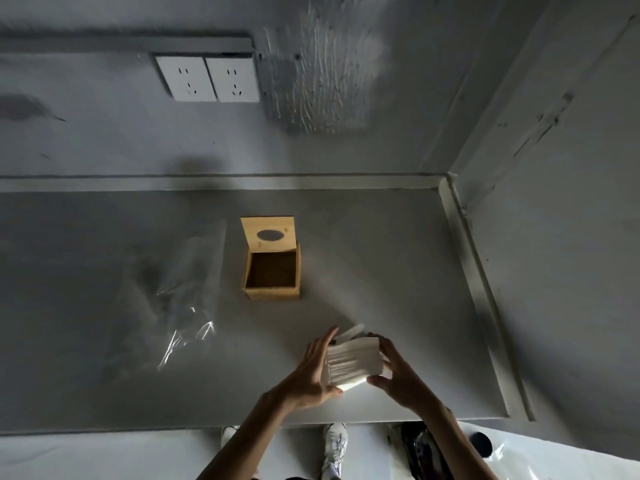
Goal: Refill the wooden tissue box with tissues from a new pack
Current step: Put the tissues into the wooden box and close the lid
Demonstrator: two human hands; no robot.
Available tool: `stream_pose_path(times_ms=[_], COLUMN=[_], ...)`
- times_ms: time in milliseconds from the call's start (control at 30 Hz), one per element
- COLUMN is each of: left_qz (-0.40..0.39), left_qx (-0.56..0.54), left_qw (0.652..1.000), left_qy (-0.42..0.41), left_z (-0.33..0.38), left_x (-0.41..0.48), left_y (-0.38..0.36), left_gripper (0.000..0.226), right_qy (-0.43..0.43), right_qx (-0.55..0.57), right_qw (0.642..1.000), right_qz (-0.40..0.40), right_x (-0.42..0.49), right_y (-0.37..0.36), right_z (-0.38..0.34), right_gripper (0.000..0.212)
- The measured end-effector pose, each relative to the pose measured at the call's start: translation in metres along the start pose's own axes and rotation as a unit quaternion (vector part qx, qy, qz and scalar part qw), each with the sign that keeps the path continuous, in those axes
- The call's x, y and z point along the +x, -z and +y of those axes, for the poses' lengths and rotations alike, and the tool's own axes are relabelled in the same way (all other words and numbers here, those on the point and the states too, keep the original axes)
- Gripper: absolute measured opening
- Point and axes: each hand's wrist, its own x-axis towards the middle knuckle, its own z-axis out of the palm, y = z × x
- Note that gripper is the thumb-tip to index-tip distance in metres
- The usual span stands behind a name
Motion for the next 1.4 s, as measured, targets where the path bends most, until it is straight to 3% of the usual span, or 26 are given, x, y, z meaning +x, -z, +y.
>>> stream_pose_path(times_ms=[200, 367, 467, 600, 733, 933, 1100, 1233, 1400], left_qz=[-0.015, 0.002, -0.005, 0.023, 0.017, 0.027, -0.001, 0.022, -0.01], left_qx=[-0.046, -0.041, 0.017, 0.089, 0.1, 0.097, 0.105, 0.094, 0.066], left_qw=[0.999, 0.999, 0.999, 0.993, 0.992, 0.992, 0.993, 0.993, 0.997], left_qy=[0.003, -0.017, -0.051, -0.076, -0.071, -0.072, -0.058, -0.067, -0.028], left_z=[0.003, 0.005, 0.001, -0.004, -0.007, -0.01, -0.014, -0.015, -0.017], left_x=[0.013, 0.018, 0.015, 0.012, 0.016, 0.02, 0.023, 0.021, 0.021], left_y=[-0.006, -0.015, -0.017, -0.012, -0.005, -0.003, -0.003, -0.002, 0.002], left_gripper=[0.111, 0.11, 0.113, 0.095, 0.095, 0.082, 0.094, 0.084, 0.096], right_qy=[-0.001, 0.019, 0.023, 0.035, 0.042, 0.007, 0.017, 0.016, 0.012], right_qx=[-0.026, -0.038, 0.004, 0.008, -0.031, -0.053, -0.083, -0.129, -0.126], right_qw=[1.0, 0.999, 1.0, 0.999, 0.998, 0.999, 0.996, 0.99, 0.991], right_qz=[-0.015, -0.003, -0.004, -0.008, -0.02, 0.003, -0.02, 0.057, 0.036], right_x=[0.003, 0.006, 0.008, 0.01, 0.014, 0.015, 0.008, 0.005, 0.005], right_y=[-0.006, -0.006, -0.001, 0.006, 0.008, 0.013, 0.005, 0.002, 0.001], right_z=[-0.005, -0.003, 0.001, -0.001, 0.001, 0.003, 0.006, 0.005, 0.01], right_gripper=[0.106, 0.104, 0.102, 0.091, 0.1, 0.069, 0.093, 0.079, 0.085])
